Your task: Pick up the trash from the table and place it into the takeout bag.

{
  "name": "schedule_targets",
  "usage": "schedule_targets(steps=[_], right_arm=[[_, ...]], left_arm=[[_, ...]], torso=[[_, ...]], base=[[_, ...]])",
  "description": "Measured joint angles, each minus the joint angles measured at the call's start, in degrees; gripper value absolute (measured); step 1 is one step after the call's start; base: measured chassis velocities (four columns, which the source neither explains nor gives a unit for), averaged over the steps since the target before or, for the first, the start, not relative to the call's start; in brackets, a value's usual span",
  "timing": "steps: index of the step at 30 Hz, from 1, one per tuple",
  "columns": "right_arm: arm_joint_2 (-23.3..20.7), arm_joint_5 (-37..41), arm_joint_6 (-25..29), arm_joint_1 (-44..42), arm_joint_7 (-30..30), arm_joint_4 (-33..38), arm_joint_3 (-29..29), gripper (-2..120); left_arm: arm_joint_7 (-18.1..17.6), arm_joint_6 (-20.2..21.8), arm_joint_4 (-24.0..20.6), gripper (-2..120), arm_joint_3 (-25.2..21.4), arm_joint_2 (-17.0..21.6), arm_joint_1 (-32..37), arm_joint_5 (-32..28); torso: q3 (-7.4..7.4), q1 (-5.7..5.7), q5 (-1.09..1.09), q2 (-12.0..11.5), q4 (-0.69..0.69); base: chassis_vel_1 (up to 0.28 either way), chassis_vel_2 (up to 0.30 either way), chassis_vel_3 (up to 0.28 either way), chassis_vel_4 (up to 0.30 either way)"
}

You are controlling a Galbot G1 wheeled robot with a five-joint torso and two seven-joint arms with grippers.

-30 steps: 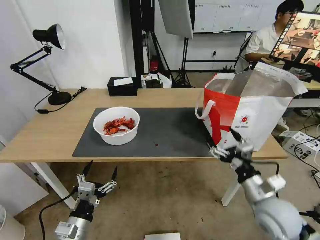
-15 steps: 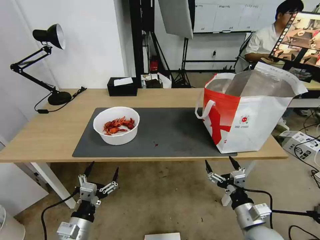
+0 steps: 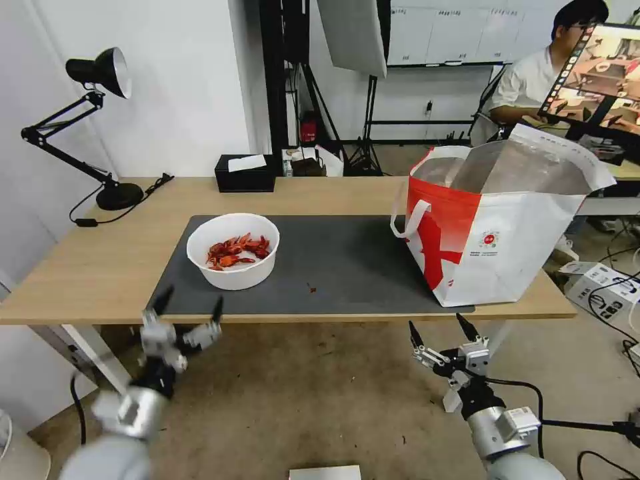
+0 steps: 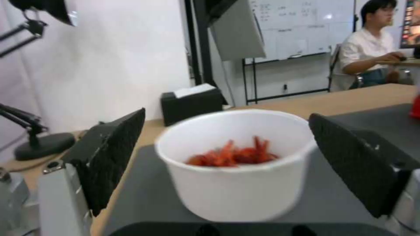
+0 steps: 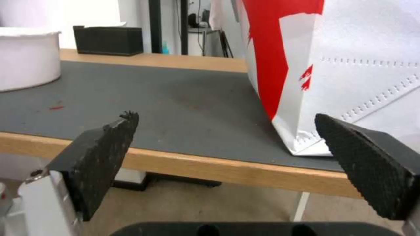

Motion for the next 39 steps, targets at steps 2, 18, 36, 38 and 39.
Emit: schedule_targets(steps=[2, 18, 36, 38, 39], right_arm=[[-0.02, 0.03, -0.01, 0.03, 0.00, 0.01, 0.00, 100], [-0.06, 0.15, -0.08, 0.11, -0.01, 0.09, 0.00, 100], [-0.07, 0.19, -0.08, 0.14, -0.02, 0.11, 0.00, 100], [-0.07, 0.19, -0.08, 0.14, -0.02, 0.11, 0.00, 100], [-0.07, 0.19, -0.08, 0.14, -0.02, 0.12, 0.00, 100]], left_arm=[[-0.52, 1.88, -0.06, 100, -1.60, 2.82, -0.91, -3.11], [-1.36, 32.62, 8.48, 100, 4.65, 22.26, -26.87, -46.15], [-16.43, 50.77, 19.43, 100, 16.02, 20.89, -45.21, -65.45], [-18.04, 50.76, 20.53, 100, 17.50, 20.47, -46.89, -66.86], [-18.84, 50.72, 21.16, 100, 18.44, 20.24, -47.81, -67.36]], torso=[[0.00, 0.00, 0.01, 0.00, 0.04], [0.00, 0.00, 0.02, 0.00, 0.01], [-0.01, -0.01, 0.00, 0.00, 0.02], [-0.01, -0.01, 0.01, 0.00, 0.01], [-0.01, -0.01, 0.02, 0.00, 0.02]], base=[[0.000, 0.000, 0.000, 0.000], [0.000, 0.000, 0.000, 0.000], [0.000, 0.000, 0.000, 0.000], [0.000, 0.000, 0.000, 0.000], [0.000, 0.000, 0.000, 0.000]])
